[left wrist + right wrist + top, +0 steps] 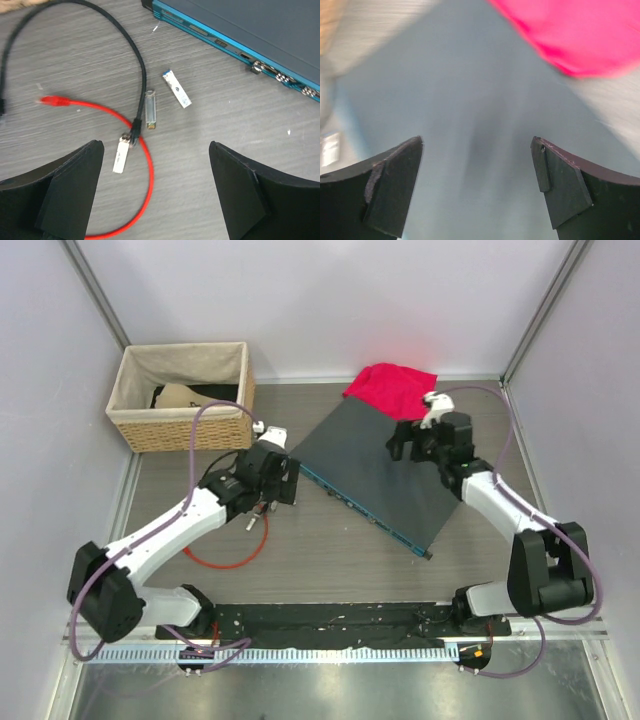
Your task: Insert the plug into the switch port
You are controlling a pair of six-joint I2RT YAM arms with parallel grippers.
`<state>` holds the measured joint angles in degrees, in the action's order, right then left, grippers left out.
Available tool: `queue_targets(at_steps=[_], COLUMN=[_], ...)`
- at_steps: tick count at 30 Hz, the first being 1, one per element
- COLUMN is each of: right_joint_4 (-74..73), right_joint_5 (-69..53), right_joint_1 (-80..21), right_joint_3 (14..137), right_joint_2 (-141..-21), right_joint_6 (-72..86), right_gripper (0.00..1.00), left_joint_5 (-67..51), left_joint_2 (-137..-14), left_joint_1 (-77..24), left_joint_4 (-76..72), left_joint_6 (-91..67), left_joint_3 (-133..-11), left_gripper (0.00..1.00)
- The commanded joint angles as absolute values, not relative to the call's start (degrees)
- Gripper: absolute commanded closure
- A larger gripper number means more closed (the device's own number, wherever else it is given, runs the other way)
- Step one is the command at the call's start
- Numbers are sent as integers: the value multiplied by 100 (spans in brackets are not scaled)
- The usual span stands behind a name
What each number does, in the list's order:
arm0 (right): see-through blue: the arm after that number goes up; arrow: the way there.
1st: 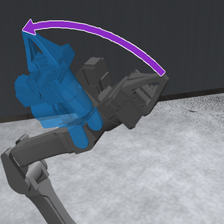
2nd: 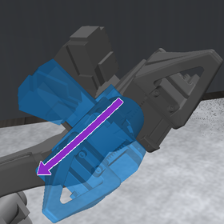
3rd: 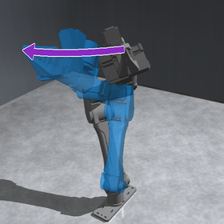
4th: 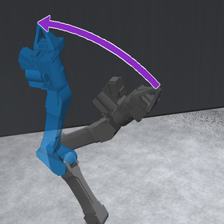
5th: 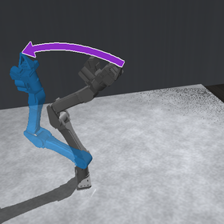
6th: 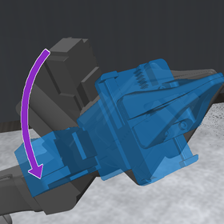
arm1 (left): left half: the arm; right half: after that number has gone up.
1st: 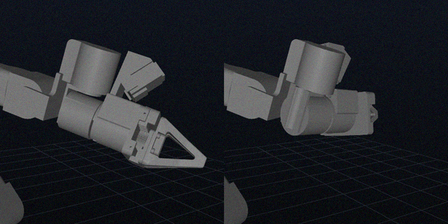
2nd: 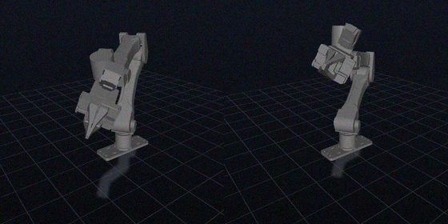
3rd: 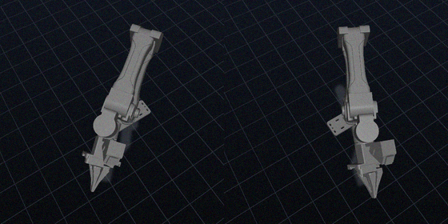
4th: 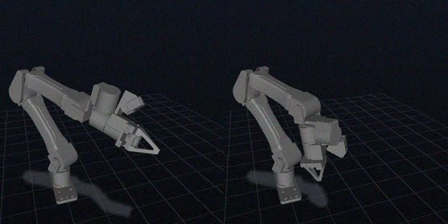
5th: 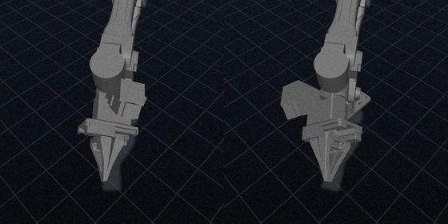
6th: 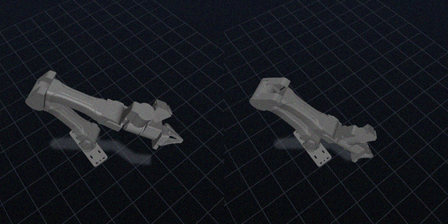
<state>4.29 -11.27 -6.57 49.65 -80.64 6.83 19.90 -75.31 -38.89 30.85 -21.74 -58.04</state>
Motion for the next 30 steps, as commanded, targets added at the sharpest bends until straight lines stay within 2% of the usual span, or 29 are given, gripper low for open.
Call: queue_targets(at_steps=[1, 8, 12, 14, 18, 24, 30], right_joint_4=[940, 1581, 2309, 2530, 3040, 3339, 3366], right_joint_5=[-407, 665, 1316, 1450, 1547, 1521, 1266], right_joint_1=[-2245, -4478, -5104, -5282, -5396, -5502, -5537], right_joint_3=[4799, 4615, 4702, 4807, 5001, 5273, 5493], right_joint_2=[-7594, -8111, -8981, -9445, -10141, -10809, -11153], right_joint_6=[554, 299, 308, 325, 536, 562, 598], right_gripper=[5, 10, 14, 17, 30, 36, 37], left_joint_5=[2039, 2162, 2574, 2750, 3128, 3261, 2822], left_joint_2=[-6707, -5354, -4608, -4361, -3912, -3727, -3762], left_joint_1=[-3858, -3850, -3850, -3850, -3823, -3674, -3314], left_joint_4=[3656, 3164, 3024, 2997, 2839, 2892, 2874], left_joint_6=[-1820, -1380, -1362, -1345, -1274, -1353, -1485], left_joint_3=[-6047, -5432, -5133, -5080, -4922, -4904, -4904], left_gripper=[7, 0, 0, 0, 0, 0, 0])
